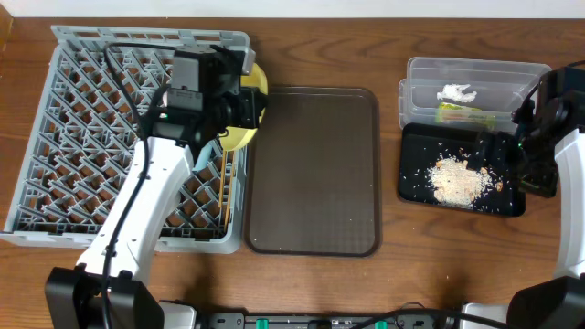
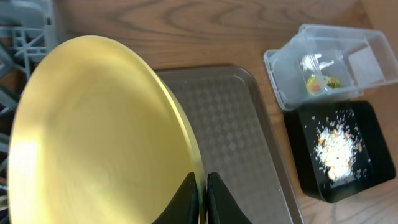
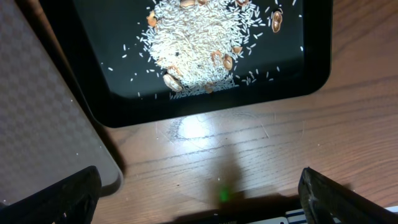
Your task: Sort waste into correct bins and load items into the dishwasher
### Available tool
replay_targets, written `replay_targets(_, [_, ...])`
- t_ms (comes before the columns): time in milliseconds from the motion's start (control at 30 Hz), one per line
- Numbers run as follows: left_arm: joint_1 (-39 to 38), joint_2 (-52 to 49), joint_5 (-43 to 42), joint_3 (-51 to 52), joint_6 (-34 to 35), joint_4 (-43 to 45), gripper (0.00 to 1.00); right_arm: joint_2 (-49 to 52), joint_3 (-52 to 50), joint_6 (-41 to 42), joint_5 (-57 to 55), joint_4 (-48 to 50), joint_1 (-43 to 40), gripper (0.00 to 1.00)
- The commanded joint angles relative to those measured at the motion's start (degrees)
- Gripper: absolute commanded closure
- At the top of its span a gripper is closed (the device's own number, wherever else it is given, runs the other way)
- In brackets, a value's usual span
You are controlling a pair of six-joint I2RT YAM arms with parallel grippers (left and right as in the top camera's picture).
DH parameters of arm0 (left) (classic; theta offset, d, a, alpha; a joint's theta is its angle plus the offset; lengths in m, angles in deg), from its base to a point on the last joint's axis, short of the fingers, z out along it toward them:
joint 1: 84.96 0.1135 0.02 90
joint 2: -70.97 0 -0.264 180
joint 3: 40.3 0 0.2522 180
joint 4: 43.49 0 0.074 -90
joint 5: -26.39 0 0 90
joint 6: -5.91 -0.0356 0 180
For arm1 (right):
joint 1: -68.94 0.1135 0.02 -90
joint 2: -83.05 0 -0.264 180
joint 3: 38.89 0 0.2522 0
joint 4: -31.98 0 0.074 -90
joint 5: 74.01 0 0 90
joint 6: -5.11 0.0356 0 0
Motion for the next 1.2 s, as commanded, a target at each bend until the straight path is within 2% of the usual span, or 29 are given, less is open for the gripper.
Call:
replay_targets(0, [2.1,1.1,-2.4,-1.7,1.2,0.1,0.92,-1.0,0.4,0.0,0.2,0.1,-0.2,0.01])
replay_targets(167, [5.9,1.1,2.9,-1.7,1.1,-1.2,0.92,-1.0,0.4,0.0,0.2,0.0,-0.2,0.01])
replay_targets(233, [7.1,1.1,5.4,-1.6,1.1,-1.6,0.87,-1.0,0.4,0.0,0.2,0.0,-0.2,0.01])
replay_targets(267, [7.7,1.1,5.8,-1.6,1.1,-1.7,0.83,-1.0,0.4,0.0,0.2,0.0,-0.2,0.01])
replay_targets(333, [8.5,1.1,5.7,-1.6,1.2,-1.6,0.54,-1.0,0.4,0.0,0.2,0.1,-0.2,0.01])
replay_targets(367, [8.7,1.2,5.7,-1.6,1.2,-1.5,0.48,-1.0,0.4,0.0,0.2,0.1,-0.2,0.01])
replay_targets(467, [8.8,2.3,5.5,-1.6,1.1,-1.3,0.43,-1.0,0.4,0.0,0.3,0.1,-0.2,0.01])
replay_targets(600, [8.5,6.2,5.3,-1.6,1.2,-1.6,0.42,-1.0,0.4,0.0,0.3,0.1,-0.2,0.01])
replay_targets(733, [5.2,11.1,5.4,-1.6,1.2,-4.1,0.43,-1.0,0.4,0.0,0.3,0.7,-0.2,0.01])
replay_targets(867, [-1.4,12.7,6.9,-1.6,1.2,-9.3,0.54,-1.0,0.4,0.0,0.3,1.1,-0.2,0.03])
replay_targets(900, [-3.3,12.5,8.0,-1.5,1.2,-10.8,0.61,-1.0,0.4,0.0,0.3,1.1,-0.2,0.06])
replay_targets(967, [-7.4,11.5,11.6,-1.0,1.2,-12.8,0.67,-1.0,0.4,0.0,0.3,1.1,-0.1,0.17])
replay_targets(1000, [-9.8,10.8,13.7,-0.5,1.2,-13.4,0.68,-1.0,0.4,0.0,0.3,1.1,0.0,0.27])
replay_targets(1100, [-15.8,7.7,17.8,0.3,1.5,-14.6,0.76,-1.0,0.4,0.0,1.7,1.1,0.0,0.68])
replay_targets(1133, [-17.7,6.4,19.4,0.3,1.5,-15.1,0.81,-1.0,0.4,-0.2,3.2,1.1,0.0,0.87])
replay_targets(1167, [-19.0,5.4,21.0,0.3,1.6,-15.8,0.89,-1.0,0.4,-1.2,5.4,1.2,0.1,0.99])
